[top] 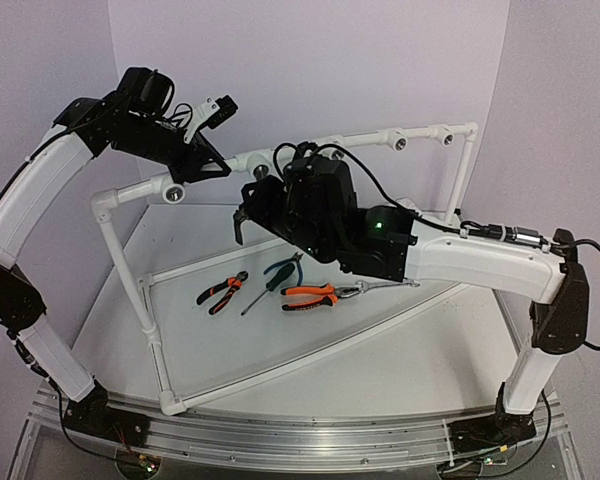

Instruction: Install the water faucets

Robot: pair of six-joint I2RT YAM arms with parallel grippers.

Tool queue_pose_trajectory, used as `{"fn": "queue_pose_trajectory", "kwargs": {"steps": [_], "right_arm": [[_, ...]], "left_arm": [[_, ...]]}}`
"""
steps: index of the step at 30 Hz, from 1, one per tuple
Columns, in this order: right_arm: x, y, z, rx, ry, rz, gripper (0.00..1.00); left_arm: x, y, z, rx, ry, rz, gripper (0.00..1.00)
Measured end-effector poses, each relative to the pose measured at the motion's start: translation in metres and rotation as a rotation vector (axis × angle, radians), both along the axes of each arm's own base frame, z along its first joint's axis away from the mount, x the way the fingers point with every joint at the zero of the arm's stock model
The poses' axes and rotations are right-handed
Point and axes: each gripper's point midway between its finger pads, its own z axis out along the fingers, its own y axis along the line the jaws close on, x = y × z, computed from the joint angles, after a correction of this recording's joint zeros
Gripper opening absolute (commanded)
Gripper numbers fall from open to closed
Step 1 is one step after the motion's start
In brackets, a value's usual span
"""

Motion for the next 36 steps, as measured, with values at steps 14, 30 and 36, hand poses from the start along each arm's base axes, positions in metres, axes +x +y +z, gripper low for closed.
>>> {"fn": "queue_pose_trajectory", "kwargs": {"steps": [14, 30, 36], "right_arm": [[0.0005, 0.0001, -0.0050, -0.071, -0.006, 0.058, 0.00], [-0.0006, -0.0071, -0.0028, -0.176, -0.004, 0.091, 0.00], [-0.0010, -0.0077, -0.0007, -0.179, -0.001, 0.094, 0.00]], "left_arm": [[-0.0016, -0.0008, 0.0003, 0.002, 0.000, -0.004, 0.17], [-0.0020, -0.0013, 0.0007, 0.002, -0.002, -0.007, 0.24], [-0.0013, -0.0004, 0.0007, 0.000, 0.004, 0.006, 0.32]]}}
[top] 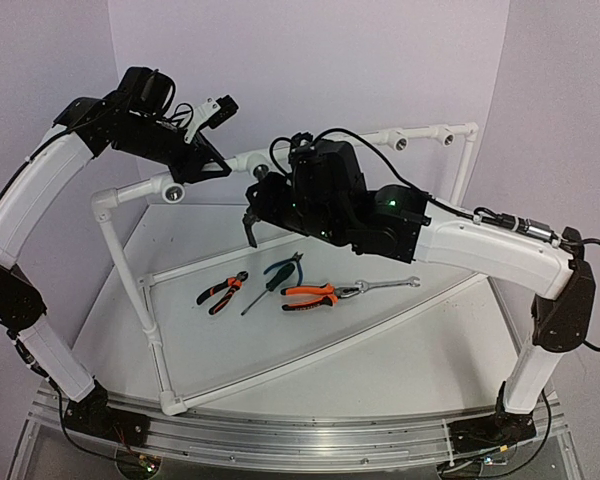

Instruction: Install the water faucets

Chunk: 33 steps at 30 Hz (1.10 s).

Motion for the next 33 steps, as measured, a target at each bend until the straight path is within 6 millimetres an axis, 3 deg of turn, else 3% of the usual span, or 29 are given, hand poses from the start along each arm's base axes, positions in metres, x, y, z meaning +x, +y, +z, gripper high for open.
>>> {"fn": "queue_pose_trajectory", "kwargs": {"steps": [15, 22, 27, 33], "right_arm": [[0.004, -0.004, 0.007, 0.002, -0.005, -0.010, 0.00], [0.005, -0.005, 0.008, 0.023, 0.010, -0.024, 0.00], [0.012, -0.010, 0.009, 0.043, 0.014, -0.053, 0.00], [0.031, -0.020, 0.026, 0.134, -0.004, -0.115, 0.00]], "left_arm": [[0.008, 0.005, 0.001, -0.001, 0.008, 0.071, 0.36], [0.007, 0.004, 0.003, -0.003, 0.008, 0.065, 0.46], [0.002, 0.002, 0.015, -0.010, -0.019, 0.035, 0.51], [-0.020, -0.015, 0.028, -0.051, -0.030, -0.065, 0.52]]}}
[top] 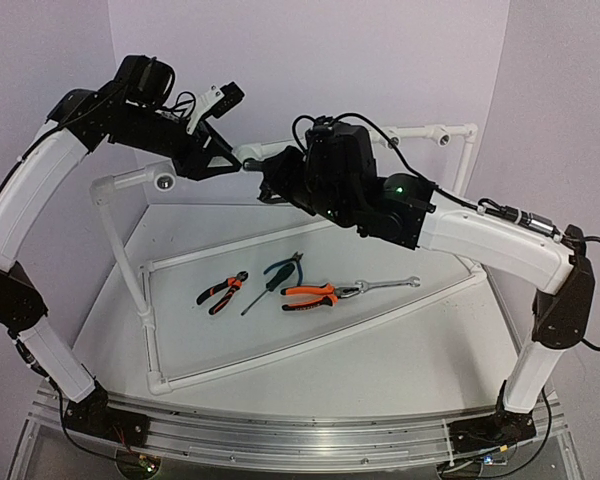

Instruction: Install the water faucets

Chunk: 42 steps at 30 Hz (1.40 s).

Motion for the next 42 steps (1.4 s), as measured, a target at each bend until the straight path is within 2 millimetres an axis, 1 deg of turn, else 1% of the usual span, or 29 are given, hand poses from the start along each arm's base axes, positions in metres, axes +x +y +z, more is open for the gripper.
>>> {"fn": "queue_pose_trajectory", "kwargs": {"steps": [2, 6, 9, 10, 13, 15, 18, 22, 25, 29, 32, 36, 38, 42], "right_arm": [[0.004, -0.002, 0.003, 0.020, -0.002, -0.013, 0.00], [0.005, -0.002, 0.003, 0.034, 0.003, -0.016, 0.00], [0.006, -0.002, 0.003, 0.035, 0.003, -0.017, 0.00], [0.006, -0.002, 0.003, 0.033, 0.001, -0.017, 0.00], [0.005, -0.001, 0.003, 0.021, -0.008, -0.016, 0.00], [0.004, -0.001, 0.004, -0.004, -0.031, -0.017, 0.00], [0.002, 0.001, 0.004, -0.048, -0.084, -0.022, 0.00], [0.001, 0.006, 0.005, -0.122, -0.173, -0.040, 0.00], [0.000, 0.010, 0.006, -0.188, -0.236, -0.052, 0.00], [-0.002, 0.013, 0.006, -0.304, -0.327, -0.074, 0.00], [-0.005, 0.016, 0.007, -0.392, -0.393, -0.089, 0.00], [-0.008, 0.022, 0.006, -0.514, -0.480, -0.114, 0.00], [-0.009, 0.025, 0.006, -0.564, -0.521, -0.121, 0.00], [-0.009, 0.029, 0.007, -0.646, -0.582, -0.138, 0.00]], "left_arm": [[-0.002, -0.002, -0.001, 0.002, 0.001, -0.013, 0.52], [-0.002, -0.001, -0.005, 0.016, 0.000, -0.020, 0.52], [-0.003, 0.001, -0.012, 0.041, -0.008, -0.029, 0.53], [-0.004, 0.003, -0.017, 0.057, -0.013, -0.031, 0.56], [-0.002, 0.011, -0.027, 0.110, -0.049, -0.023, 0.72], [0.006, 0.017, -0.027, 0.149, -0.108, 0.001, 0.78], [0.021, 0.024, -0.020, 0.193, -0.202, 0.041, 0.83], [0.035, 0.033, -0.014, 0.237, -0.273, 0.092, 0.88], [0.044, 0.042, -0.011, 0.263, -0.308, 0.134, 0.90], [0.058, 0.055, -0.012, 0.301, -0.312, 0.198, 0.91], [0.072, 0.061, -0.016, 0.322, -0.296, 0.235, 0.91], [0.087, 0.066, -0.034, 0.350, -0.241, 0.256, 0.84], [0.087, 0.066, -0.035, 0.345, -0.228, 0.259, 0.73], [0.078, 0.061, -0.044, 0.328, -0.171, 0.225, 0.51]]}}
